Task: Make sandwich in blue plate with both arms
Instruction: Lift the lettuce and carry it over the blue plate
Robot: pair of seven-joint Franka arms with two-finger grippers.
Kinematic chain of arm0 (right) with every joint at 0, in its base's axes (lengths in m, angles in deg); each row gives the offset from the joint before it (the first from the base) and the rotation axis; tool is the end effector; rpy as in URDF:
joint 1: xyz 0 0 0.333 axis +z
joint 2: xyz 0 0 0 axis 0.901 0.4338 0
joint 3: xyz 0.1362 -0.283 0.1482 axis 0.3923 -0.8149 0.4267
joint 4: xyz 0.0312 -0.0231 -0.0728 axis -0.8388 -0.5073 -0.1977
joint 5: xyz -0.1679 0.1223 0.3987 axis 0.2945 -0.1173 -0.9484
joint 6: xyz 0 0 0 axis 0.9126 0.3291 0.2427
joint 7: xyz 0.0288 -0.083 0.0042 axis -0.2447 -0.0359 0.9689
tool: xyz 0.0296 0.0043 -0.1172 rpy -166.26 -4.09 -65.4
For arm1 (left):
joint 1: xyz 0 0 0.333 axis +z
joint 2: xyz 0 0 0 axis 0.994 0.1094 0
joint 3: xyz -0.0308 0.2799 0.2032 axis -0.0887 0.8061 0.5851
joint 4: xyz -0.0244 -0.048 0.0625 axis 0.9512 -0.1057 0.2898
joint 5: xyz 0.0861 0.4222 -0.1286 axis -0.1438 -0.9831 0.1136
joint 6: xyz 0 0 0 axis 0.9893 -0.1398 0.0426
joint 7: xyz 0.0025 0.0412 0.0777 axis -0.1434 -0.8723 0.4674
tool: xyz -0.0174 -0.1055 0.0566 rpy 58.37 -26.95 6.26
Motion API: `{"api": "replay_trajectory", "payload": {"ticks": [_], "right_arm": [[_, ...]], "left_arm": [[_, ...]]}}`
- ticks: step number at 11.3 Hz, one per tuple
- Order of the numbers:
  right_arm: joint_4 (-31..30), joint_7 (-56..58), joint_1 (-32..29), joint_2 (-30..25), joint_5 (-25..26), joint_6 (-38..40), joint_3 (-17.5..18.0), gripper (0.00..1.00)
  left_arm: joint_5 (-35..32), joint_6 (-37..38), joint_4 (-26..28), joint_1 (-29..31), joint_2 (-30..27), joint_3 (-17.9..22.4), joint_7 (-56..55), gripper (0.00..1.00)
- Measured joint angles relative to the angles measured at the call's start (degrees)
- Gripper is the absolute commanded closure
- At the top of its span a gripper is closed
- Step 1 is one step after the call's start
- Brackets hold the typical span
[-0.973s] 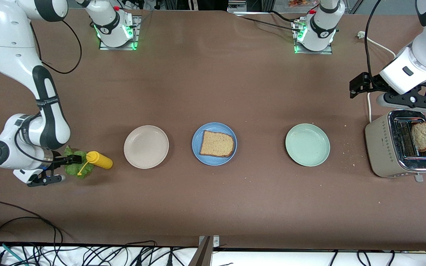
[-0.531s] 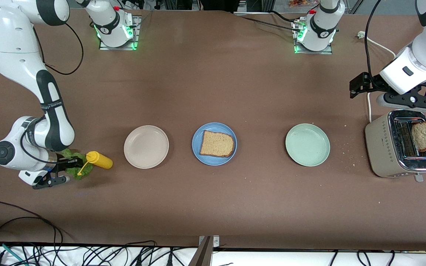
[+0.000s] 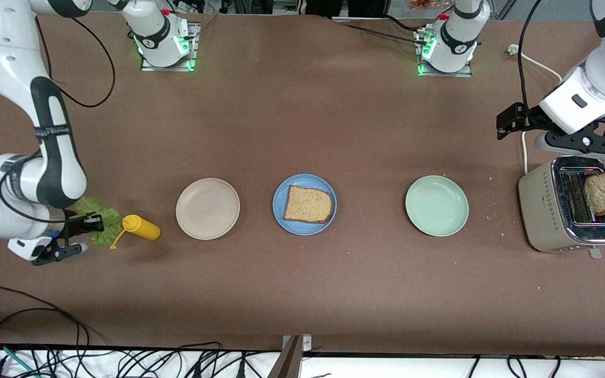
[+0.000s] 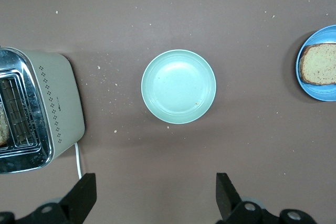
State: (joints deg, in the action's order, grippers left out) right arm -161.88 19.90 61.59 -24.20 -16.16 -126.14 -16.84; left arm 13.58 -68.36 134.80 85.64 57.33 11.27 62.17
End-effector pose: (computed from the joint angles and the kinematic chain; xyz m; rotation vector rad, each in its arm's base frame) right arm 0.7716 -0.0786 0.2382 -3.0484 -0.4564 0.1611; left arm 0.6222 -0.0801 0.6051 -3.1214 0.2191 0.0992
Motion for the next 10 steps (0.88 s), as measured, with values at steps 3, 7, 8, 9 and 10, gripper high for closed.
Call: {"api": "replay_trajectory", "payload": {"ticks": [3,7,8,9,10], "right_arm": [[0.0,0.0,0.0,-4.4,0.0,5.4,0.2,1.0],[0.0,0.0,0.1,-10.8,0.0,13.3,0.3,1.0],[0.0,0.1,0.2,-12.6,0.0,15.1,0.4,1.0],[0.0,0.1,0.6,-14.3,0.0,16.5,0.5,1.0],[0.0,0.1,1.4,-15.7,-0.1,17.4,0.5,1.0]], "left_arm": [[0.0,0.0,0.0,0.0,0.0,0.0,0.0,0.0],[0.0,0.0,0.0,0.0,0.0,0.0,0.0,0.0],[0.0,0.0,0.0,0.0,0.0,0.0,0.0,0.0],[0.0,0.0,0.0,0.0,0.0,0.0,0.0,0.0],[0.0,0.0,0.0,0.0,0.0,0.0,0.0,0.0]]}}
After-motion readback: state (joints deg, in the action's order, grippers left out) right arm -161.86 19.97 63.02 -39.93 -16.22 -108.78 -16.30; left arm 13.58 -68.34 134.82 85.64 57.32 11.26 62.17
